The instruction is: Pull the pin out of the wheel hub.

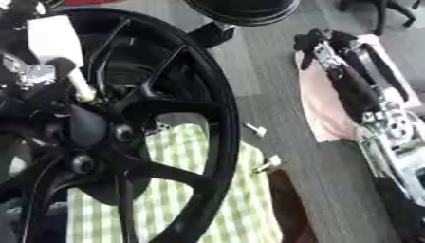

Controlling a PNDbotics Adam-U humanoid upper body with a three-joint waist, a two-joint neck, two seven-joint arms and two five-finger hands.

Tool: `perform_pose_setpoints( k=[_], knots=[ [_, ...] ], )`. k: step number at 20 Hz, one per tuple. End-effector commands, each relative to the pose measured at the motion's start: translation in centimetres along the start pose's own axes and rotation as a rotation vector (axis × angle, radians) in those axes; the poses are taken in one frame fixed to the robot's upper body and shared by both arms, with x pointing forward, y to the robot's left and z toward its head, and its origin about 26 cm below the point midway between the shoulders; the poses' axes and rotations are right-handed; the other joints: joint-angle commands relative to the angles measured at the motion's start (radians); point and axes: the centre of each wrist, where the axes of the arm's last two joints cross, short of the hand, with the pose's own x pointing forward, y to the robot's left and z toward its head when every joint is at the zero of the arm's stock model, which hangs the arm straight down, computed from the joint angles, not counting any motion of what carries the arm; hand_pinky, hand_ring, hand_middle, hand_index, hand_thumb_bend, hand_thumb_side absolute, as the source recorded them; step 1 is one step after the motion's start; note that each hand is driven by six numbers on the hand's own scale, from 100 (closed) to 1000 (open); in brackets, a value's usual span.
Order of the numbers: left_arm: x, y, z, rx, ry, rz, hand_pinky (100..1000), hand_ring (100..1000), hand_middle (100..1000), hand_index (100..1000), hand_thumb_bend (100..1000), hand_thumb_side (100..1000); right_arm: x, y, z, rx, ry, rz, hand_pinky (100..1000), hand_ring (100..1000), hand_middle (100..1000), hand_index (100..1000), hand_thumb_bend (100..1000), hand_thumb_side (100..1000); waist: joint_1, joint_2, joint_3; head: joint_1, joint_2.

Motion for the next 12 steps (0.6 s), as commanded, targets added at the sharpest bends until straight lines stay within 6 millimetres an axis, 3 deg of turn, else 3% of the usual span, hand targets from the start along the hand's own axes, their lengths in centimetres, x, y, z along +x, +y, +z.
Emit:
perform_pose_setpoints(
  k=[1,7,12],
  knots=[
    [0.8,2.1,2.1,0.075,-0.018,-0.015,793,520,368,401,100,280,1.0,-0.8,-0.2,0.0,-0.028,0.028,946,900,379,606,100,642,-0.001,-0.044,0.005,0.005,0.012],
    [1.5,3.9,6.1,0.178,-0.069,-0.011,801,514,360,400,100,285,0.7,-1.1,0.4,-0.016,-0.011,0.031,944,899,377,606,100,635,-0.013,-0.076,0.037,-0.006,0.044],
    [-1.4,5.5,9.5,0.297,0.028,0.032,806,513,363,408,100,292,0.3,-2.0,1.4,-0.067,0.008,0.054,943,898,379,607,100,623,-0.028,-0.102,0.11,-0.074,0.074]
  ],
)
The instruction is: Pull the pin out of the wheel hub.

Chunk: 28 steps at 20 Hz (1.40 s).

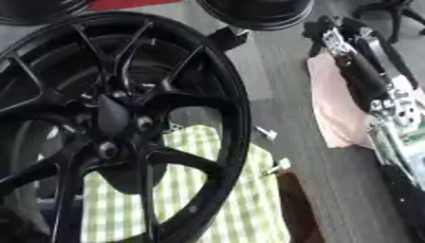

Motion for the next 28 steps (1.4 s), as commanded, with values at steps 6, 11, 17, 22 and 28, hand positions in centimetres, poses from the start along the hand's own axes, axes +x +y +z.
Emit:
perform_pose_setpoints(
  k=[6,11,17,22,28],
  knots=[
    [-5.1,5.7,5.4,0.255,0.24,0.009,810,510,364,412,100,308,0.8,-2.0,0.7,-0.106,-0.043,0.049,942,897,382,607,100,613,-0.039,-0.04,0.086,-0.118,0.015],
    [-9.7,6.5,7.3,0.353,0.403,0.082,820,514,385,442,100,343,0.6,-2.1,0.9,-0.138,-0.052,0.044,941,896,382,607,100,612,-0.063,-0.037,0.107,-0.136,0.008],
    [-15.8,3.2,8.3,0.418,0.547,0.173,834,531,435,507,100,382,0.6,-2.0,0.8,-0.15,-0.055,0.029,942,896,381,606,100,616,-0.081,-0.029,0.117,-0.132,-0.002],
    [-19.2,-1.0,9.2,0.439,0.577,0.277,911,669,606,732,236,595,0.6,-1.8,0.8,-0.147,-0.057,0.022,941,896,381,605,100,616,-0.089,-0.025,0.112,-0.126,-0.008],
    [-19.3,-6.3,9.9,0.417,0.511,0.322,980,797,793,899,447,752,0.6,-1.7,0.6,-0.14,-0.06,0.013,941,896,381,605,100,618,-0.09,-0.023,0.105,-0.12,-0.014]
  ],
)
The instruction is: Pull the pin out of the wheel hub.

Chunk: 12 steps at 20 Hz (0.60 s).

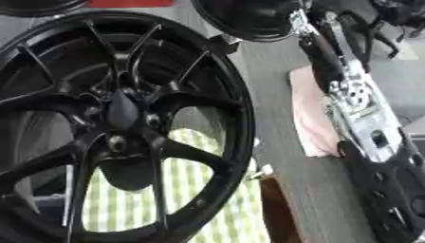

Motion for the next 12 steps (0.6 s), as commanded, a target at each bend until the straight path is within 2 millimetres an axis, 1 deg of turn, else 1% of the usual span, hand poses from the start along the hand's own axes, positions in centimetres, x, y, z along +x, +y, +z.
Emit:
perform_pose_setpoints(
  k=[1,3,4,5,6,7,8,9,10,12],
  knots=[
    [0.1,-0.3,1.0,0.025,-0.062,-0.012,979,794,790,898,447,754,1.0,-0.2,-0.5,0.012,-0.035,0.006,941,896,381,605,100,618,0.007,-0.017,-0.003,0.004,-0.017],
    [-1.0,-0.7,1.7,0.041,-0.064,-0.006,971,778,767,884,421,773,1.0,-0.2,-0.5,0.015,-0.035,0.004,941,896,381,605,100,617,0.007,-0.018,-0.006,0.006,-0.018],
    [-1.8,-0.9,2.5,0.055,-0.061,0.002,960,757,738,859,374,776,1.0,-0.1,-0.5,0.019,-0.035,0.003,941,896,381,605,100,616,0.007,-0.021,-0.011,0.011,-0.016],
    [-2.5,-1.3,3.9,0.085,-0.075,0.017,954,748,727,849,355,772,1.0,0.0,-0.6,0.026,-0.035,0.001,941,896,381,605,100,616,0.008,-0.024,-0.02,0.02,-0.012],
    [-2.4,-1.5,5.0,0.123,-0.11,0.043,943,722,693,819,287,778,1.0,0.0,-0.6,0.03,-0.036,0.0,940,896,381,605,100,614,0.007,-0.026,-0.025,0.024,-0.009],
    [-1.7,-1.8,5.7,0.162,-0.151,0.078,937,709,679,808,260,774,1.0,0.0,-0.6,0.032,-0.036,0.001,939,896,381,605,100,614,0.007,-0.027,-0.028,0.026,-0.006],
    [-1.0,-2.0,6.2,0.201,-0.19,0.116,930,690,658,791,236,747,1.1,-0.1,-0.6,0.033,-0.038,0.004,938,896,381,605,100,611,0.006,-0.028,-0.03,0.026,-0.003],
    [-0.5,-2.1,6.3,0.238,-0.232,0.152,927,686,653,788,228,739,1.1,-0.2,-0.6,0.033,-0.04,0.008,938,895,382,606,100,609,0.005,-0.03,-0.03,0.027,0.0],
    [-0.1,-2.2,6.3,0.267,-0.272,0.19,924,674,635,783,220,710,1.1,-0.2,-0.6,0.033,-0.044,0.012,938,895,382,606,100,607,0.004,-0.031,-0.03,0.029,0.004],
    [0.3,-2.7,6.2,0.303,-0.344,0.278,922,674,636,782,235,695,1.2,-0.3,-0.7,0.032,-0.05,0.017,937,895,382,606,100,605,0.002,-0.033,-0.028,0.032,0.009]
  ],
)
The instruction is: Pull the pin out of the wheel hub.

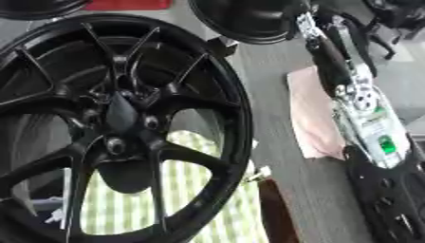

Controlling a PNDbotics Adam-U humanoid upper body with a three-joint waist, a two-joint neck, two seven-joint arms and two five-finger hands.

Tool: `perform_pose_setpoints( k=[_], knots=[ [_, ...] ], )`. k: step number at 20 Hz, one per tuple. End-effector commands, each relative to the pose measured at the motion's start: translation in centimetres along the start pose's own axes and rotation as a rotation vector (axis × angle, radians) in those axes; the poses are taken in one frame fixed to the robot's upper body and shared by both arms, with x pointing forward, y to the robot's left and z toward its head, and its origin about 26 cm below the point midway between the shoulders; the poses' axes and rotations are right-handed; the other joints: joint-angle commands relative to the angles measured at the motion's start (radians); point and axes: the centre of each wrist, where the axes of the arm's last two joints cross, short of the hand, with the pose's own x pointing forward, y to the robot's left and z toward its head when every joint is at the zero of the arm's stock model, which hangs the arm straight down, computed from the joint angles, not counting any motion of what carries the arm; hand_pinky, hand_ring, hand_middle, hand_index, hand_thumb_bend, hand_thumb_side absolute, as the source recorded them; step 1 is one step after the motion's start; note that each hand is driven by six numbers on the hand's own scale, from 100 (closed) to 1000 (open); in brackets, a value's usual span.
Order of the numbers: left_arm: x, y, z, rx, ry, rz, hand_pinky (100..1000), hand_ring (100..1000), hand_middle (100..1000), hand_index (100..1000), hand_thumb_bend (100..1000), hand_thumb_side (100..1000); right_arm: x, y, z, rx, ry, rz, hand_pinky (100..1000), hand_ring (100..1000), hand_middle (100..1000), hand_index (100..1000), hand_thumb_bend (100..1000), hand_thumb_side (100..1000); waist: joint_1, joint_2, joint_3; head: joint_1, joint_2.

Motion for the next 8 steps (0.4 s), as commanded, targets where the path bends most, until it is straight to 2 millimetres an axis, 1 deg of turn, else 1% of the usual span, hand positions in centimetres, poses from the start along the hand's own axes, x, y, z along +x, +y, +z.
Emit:
perform_pose_setpoints(
  k=[1,4,8],
  knots=[
    [1.4,-0.4,-0.2,0.071,-0.128,0.119,922,674,636,783,240,695,1.2,-0.5,-0.5,0.016,-0.043,0.032,937,894,382,606,100,605,0.003,-0.026,0.002,0.006,0.008],
    [1.2,-1.9,0.0,0.074,-0.184,0.202,921,675,637,782,253,685,1.2,-0.5,-0.6,0.012,-0.046,0.03,936,894,383,606,100,604,0.002,-0.03,0.005,0.014,0.013],
    [1.1,-2.4,0.1,0.075,-0.2,0.216,921,675,637,782,253,685,1.2,-0.5,-0.6,0.012,-0.047,0.029,936,894,383,606,100,604,0.002,-0.031,0.006,0.016,0.014]
  ],
)
